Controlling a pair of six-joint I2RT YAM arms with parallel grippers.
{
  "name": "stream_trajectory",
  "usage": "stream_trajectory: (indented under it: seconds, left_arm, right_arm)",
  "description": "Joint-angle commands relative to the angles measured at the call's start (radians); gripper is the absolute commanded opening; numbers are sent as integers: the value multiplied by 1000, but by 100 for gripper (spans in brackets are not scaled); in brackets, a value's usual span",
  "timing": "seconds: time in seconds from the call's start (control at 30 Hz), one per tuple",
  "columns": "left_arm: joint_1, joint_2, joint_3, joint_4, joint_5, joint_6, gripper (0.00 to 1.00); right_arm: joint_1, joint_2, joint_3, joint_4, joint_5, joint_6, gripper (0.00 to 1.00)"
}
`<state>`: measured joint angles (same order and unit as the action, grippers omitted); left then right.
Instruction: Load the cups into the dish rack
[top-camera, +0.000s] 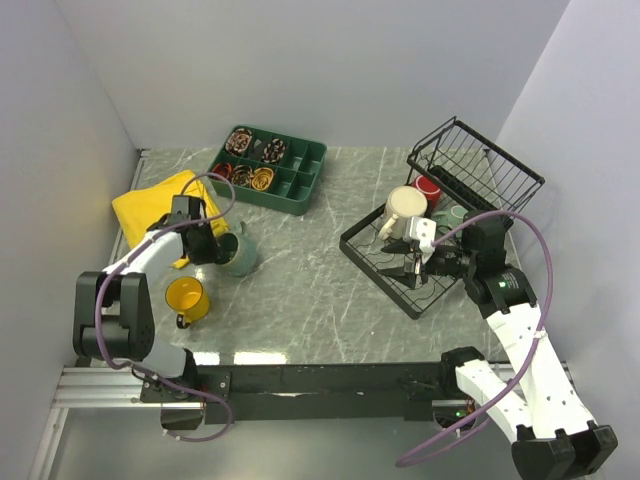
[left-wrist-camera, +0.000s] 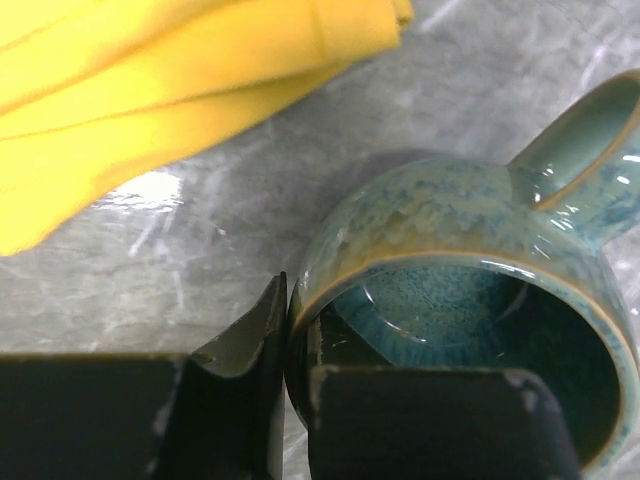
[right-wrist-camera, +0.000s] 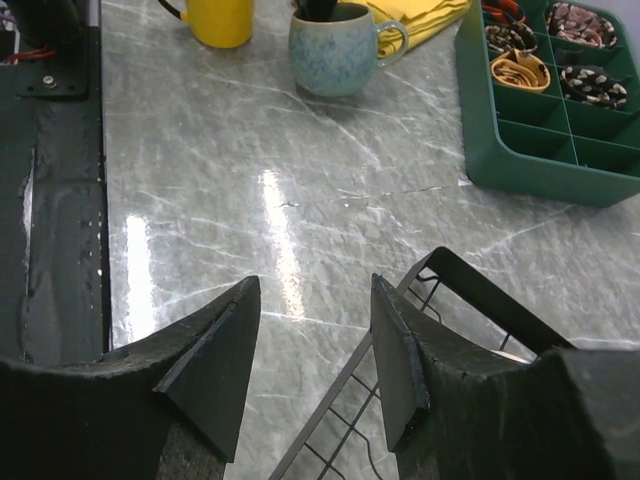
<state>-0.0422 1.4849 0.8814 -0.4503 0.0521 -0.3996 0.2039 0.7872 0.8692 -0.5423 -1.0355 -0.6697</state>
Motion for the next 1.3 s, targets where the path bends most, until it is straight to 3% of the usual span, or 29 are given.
stream_trajectory:
  seconds: [0.0,0.17,0.27,0.5,0.63,0.77,0.87,1.07,1.2,1.27]
  left_arm:
    - [-4,-78,-12,70,115,21,1]
    - [-25,-253,-51,143,201,44,1]
    - [-86,-371,-70,197,224,65,1]
    - [-266,-643,-133,396,121,186,1]
    - [-347,-724,-147,501,32,293,1]
    - [-413,-758,-161,639,2,471,1]
    - [-468,-738,-139,674,5,600,1]
    - [-626,-712,-185,955,-49,934,1]
    - [-726,-637,-159,1071,-95,1158,1]
    - [-791,-595,-150,1124,-113,1220,1]
  right_arm:
    - [-8,-6,28,13,-31,24,56]
    - [-4,6,33,36,-93,108,62]
    - [2,41,91,-34,-144,117,64]
    - [22,262,358,-349,-247,139,64]
    - [51,359,442,-389,-330,273,64]
    - [86,418,468,-257,-380,539,64]
    - [117,441,461,-85,-383,839,65]
    - [161,497,329,393,-354,1460,70]
    - [225,518,254,626,-357,1674,75]
    - [233,540,251,653,-363,1751,78]
